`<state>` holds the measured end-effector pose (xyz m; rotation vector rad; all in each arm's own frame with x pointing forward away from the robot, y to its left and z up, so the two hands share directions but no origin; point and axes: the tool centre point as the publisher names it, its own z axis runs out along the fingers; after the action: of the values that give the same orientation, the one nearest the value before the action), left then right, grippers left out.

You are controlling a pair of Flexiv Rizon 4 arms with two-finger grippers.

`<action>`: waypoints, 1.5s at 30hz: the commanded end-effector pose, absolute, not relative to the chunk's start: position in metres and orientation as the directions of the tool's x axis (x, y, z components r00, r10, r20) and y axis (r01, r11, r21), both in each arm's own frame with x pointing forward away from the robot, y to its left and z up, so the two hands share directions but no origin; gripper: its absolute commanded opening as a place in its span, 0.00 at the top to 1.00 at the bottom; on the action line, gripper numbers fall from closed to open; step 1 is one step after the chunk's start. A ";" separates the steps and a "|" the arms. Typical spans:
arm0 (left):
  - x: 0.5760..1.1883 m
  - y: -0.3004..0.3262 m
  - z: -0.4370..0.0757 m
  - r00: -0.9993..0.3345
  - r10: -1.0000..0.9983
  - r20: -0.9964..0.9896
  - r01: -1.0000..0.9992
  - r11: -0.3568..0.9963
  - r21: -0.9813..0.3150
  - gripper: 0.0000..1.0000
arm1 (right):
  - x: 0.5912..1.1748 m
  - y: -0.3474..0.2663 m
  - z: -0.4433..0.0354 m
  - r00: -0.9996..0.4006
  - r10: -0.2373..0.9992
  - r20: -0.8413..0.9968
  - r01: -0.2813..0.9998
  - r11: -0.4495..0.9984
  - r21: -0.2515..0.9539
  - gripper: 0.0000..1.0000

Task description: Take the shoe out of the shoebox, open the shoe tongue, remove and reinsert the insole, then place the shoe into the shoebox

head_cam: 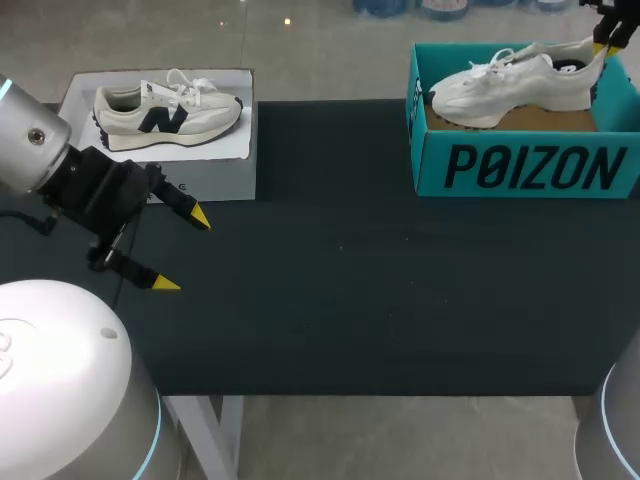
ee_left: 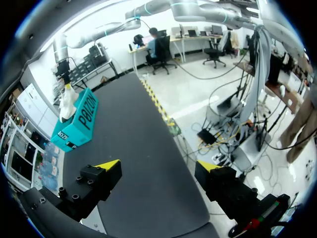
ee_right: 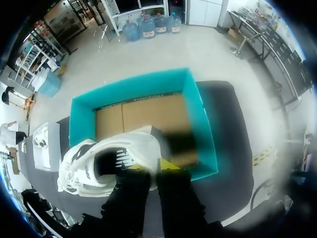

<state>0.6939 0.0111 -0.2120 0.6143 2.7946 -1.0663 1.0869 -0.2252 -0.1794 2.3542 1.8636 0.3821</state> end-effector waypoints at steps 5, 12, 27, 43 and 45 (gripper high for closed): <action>0.694 0.011 -0.212 -0.915 0.338 -0.219 0.398 0.677 -0.619 0.00 | 1.091 -0.232 -0.201 0.229 0.963 0.138 0.944 -0.255 0.211 1.00; 0.694 0.011 -0.212 -0.915 0.338 -0.219 0.398 0.677 -0.619 0.00 | 1.085 -0.243 -0.226 0.252 0.955 0.156 0.946 -0.277 0.171 1.00; 0.694 0.011 -0.212 -0.915 0.338 -0.219 0.398 0.677 -0.619 0.00 | 1.074 -0.254 -0.272 0.284 0.944 0.170 0.948 -0.303 0.097 1.00; 0.694 0.011 -0.212 -0.915 0.338 -0.219 0.398 0.677 -0.619 0.00 | 1.077 -0.257 -0.327 0.294 0.943 0.157 0.953 -0.302 0.032 1.00; 0.694 0.011 -0.212 -0.915 0.338 -0.219 0.398 0.677 -0.619 0.00 | 1.077 -0.256 -0.333 0.295 0.942 0.157 0.953 -0.302 0.023 1.00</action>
<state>0.6939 0.0111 -0.2120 0.6143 2.7946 -1.0663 1.0684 -0.2563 -0.3253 2.5764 1.8872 0.2342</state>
